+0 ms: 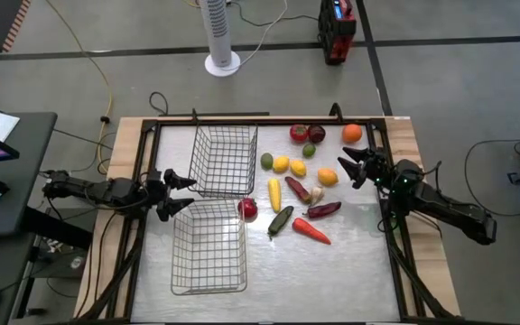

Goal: Sort produce into baskets
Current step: Put the green chili pepper into the black wire basket

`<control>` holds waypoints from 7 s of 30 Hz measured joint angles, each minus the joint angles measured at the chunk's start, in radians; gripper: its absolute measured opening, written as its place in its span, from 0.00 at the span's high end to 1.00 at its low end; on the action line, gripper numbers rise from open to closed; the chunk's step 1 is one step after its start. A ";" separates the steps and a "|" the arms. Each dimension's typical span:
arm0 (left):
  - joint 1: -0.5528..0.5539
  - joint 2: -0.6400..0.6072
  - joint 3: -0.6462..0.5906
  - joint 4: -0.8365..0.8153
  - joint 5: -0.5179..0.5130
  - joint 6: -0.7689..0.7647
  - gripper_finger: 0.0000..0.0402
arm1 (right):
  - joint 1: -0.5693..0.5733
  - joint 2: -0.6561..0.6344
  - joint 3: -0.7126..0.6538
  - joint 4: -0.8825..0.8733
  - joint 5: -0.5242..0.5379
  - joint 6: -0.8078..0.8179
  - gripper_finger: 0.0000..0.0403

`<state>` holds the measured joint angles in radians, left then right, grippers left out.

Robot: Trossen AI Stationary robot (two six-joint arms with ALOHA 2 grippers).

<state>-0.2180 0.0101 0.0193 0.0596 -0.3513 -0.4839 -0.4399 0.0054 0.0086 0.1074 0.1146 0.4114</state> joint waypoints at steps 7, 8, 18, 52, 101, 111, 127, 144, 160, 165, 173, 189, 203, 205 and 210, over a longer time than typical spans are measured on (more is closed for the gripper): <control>0.000 0.000 0.000 -0.003 -0.008 0.005 0.02 | 0.002 0.000 0.000 0.001 -0.057 0.052 0.21; 0.000 0.000 0.000 -0.003 -0.014 0.005 0.02 | 0.002 0.000 0.000 0.001 -0.078 0.052 0.21; 0.000 0.000 0.000 -0.006 -0.177 0.043 0.02 | 0.003 0.000 0.000 0.001 -0.263 0.059 0.21; 0.000 0.054 0.118 0.092 -0.343 0.281 0.02 | 0.222 0.330 0.035 0.195 -0.203 0.000 0.21; 0.307 2.085 1.881 -1.075 0.311 0.751 0.02 | 0.281 0.672 0.181 0.040 -0.175 -0.103 0.24; 0.274 2.182 1.881 -1.050 0.237 0.936 0.10 | 0.320 0.578 0.187 0.019 -0.108 -0.129 0.24; 0.235 2.198 1.912 -1.061 0.418 0.796 0.24 | 0.319 0.524 0.186 -0.026 -0.072 -0.140 0.24; 0.097 2.202 1.912 -0.962 0.337 0.165 0.24 | 0.320 0.524 0.186 -0.010 0.049 -0.132 0.24; 0.064 2.203 1.765 -0.763 0.123 0.063 0.24 | 0.322 0.524 0.186 0.002 0.045 -0.124 0.24; 0.061 2.203 1.687 -0.697 0.124 0.025 0.24 | 0.327 0.524 0.183 0.001 0.045 -0.122 0.24; 0.063 2.203 1.624 -0.668 0.127 0.009 0.25 | 0.361 0.524 0.182 0.009 0.046 -0.122 0.24; 0.063 2.179 1.653 -0.696 0.074 0.160 0.57 | 0.362 0.524 0.182 0.013 0.049 -0.124 0.24; 0.110 1.971 1.673 -0.804 -0.105 0.271 0.65 | 0.361 0.524 0.182 0.009 0.053 -0.123 0.24; 0.122 1.926 1.674 -0.827 -0.170 0.287 0.65 | 0.361 0.524 0.182 0.006 0.053 -0.123 0.24; 0.160 1.805 1.581 -0.835 -0.278 0.291 0.65 | 0.361 0.524 0.182 -0.003 0.053 -0.123 0.24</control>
<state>-0.0582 1.8155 1.5999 -0.7751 -0.6288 -0.1930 -0.0788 0.5297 0.1909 0.1047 0.1676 0.2882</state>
